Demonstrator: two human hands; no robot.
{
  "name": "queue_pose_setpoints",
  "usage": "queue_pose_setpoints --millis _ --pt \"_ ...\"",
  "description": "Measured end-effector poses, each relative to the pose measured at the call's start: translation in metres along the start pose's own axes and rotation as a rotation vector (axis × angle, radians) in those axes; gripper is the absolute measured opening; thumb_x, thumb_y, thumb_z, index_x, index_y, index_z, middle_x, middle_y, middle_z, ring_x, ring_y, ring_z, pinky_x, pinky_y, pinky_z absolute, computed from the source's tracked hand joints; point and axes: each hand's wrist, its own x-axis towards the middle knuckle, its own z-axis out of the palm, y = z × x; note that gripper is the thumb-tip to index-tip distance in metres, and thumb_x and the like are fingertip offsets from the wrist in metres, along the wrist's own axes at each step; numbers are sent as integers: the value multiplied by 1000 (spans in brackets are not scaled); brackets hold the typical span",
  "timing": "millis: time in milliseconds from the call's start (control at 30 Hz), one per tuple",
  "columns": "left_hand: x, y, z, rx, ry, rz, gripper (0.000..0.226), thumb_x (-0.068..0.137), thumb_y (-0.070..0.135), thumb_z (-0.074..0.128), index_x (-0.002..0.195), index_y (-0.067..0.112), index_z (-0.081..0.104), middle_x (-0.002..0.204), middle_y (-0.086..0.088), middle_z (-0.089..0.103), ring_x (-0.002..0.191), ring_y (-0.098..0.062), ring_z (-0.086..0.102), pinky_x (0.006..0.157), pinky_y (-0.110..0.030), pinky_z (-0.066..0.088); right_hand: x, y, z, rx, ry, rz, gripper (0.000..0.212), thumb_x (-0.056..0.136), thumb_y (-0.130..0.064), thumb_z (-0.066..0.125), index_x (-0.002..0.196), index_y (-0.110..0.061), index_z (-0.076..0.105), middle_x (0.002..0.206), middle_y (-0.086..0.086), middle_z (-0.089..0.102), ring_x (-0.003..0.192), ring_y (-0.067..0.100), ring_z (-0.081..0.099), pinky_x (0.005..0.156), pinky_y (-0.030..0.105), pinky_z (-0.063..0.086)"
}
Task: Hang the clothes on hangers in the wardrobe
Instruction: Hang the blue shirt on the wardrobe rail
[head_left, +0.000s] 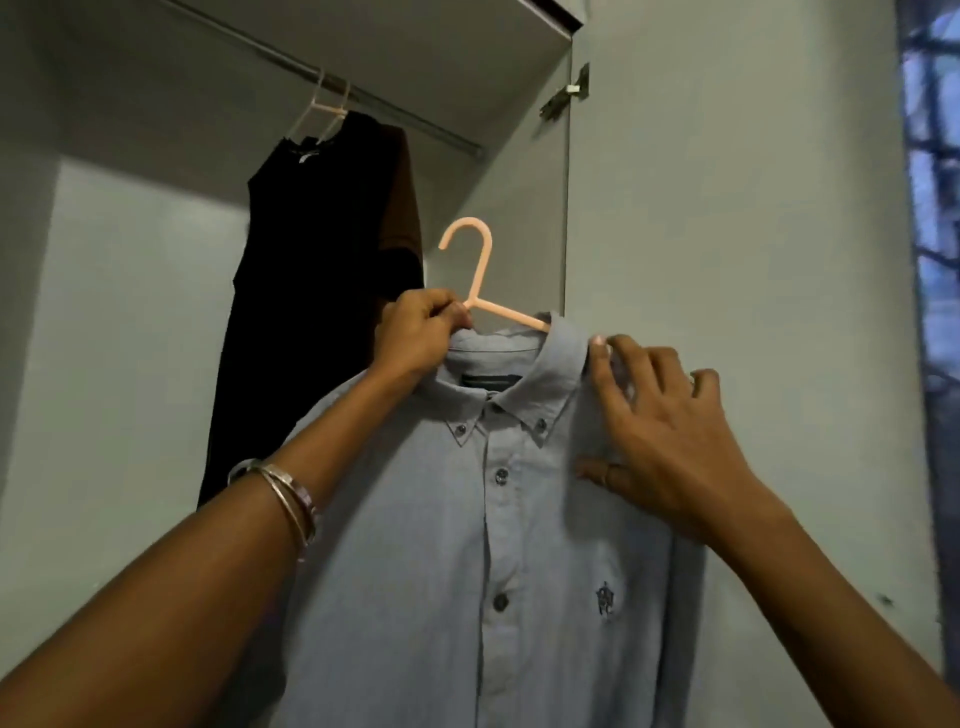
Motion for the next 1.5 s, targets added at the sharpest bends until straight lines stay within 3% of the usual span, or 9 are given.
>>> queue_pose_setpoints --millis 233,367,467,700,800,900,1033,1233,1500 --pt "107 -20 44 57 8 98 16 90 26 58 79 23 70 82 -6 71 81 -17 64 76 -28 50 120 44 63 -76 283 -27 91 69 -62 64 135 -1 49 113 18 58 93 37 52 64 41 43" --pt "154 -35 49 174 -9 195 35 87 41 61 117 23 64 109 -5 69 103 -21 63 91 -36 49 179 79 48 -256 148 62 90 77 -70 50 143 -14 27 134 8 43 118 30 41 83 42 41" --pt "170 -50 39 268 45 298 27 88 33 63 110 19 67 108 -4 67 100 -18 62 89 -32 49 217 108 21 -332 80 124 80 74 -76 48 131 -21 37 134 5 42 123 28 40 87 42 39" --pt "168 -96 22 1399 361 -58 38 90 44 54 118 18 58 124 -13 57 119 -39 46 101 -53 30 319 58 48 -463 180 186 60 75 -65 61 118 -24 56 120 6 54 110 26 45 84 43 36" --pt "184 -103 16 1359 528 18 31 86 33 57 107 11 61 117 -16 58 118 -41 45 98 -60 31 364 31 83 -457 239 187 60 78 -65 55 117 -20 57 117 8 55 104 26 45 77 41 32" --pt "211 -97 18 1297 667 629 18 76 22 48 85 12 59 92 -13 61 94 -34 55 79 -44 39 406 18 115 -433 275 198 66 82 -68 47 119 -14 56 116 10 55 104 26 46 78 41 34" --pt "270 -91 18 1167 438 1041 37 84 36 33 87 18 65 87 -7 61 83 -27 55 69 -36 38 467 15 149 -395 264 253 77 81 -76 46 121 -11 55 116 10 56 104 26 47 83 44 37" --pt "341 -59 -10 517 511 856 22 85 26 50 87 19 71 84 -5 66 81 -27 60 72 -34 46 531 23 161 -388 304 226 60 88 -65 48 119 -14 57 113 9 57 102 26 48 83 43 38" --pt "382 -49 -17 528 310 532 18 86 19 57 92 20 74 87 -6 71 86 -24 64 79 -32 51 578 -4 165 -371 125 160 53 94 -58 42 129 -19 52 130 10 53 117 30 44 93 48 35"
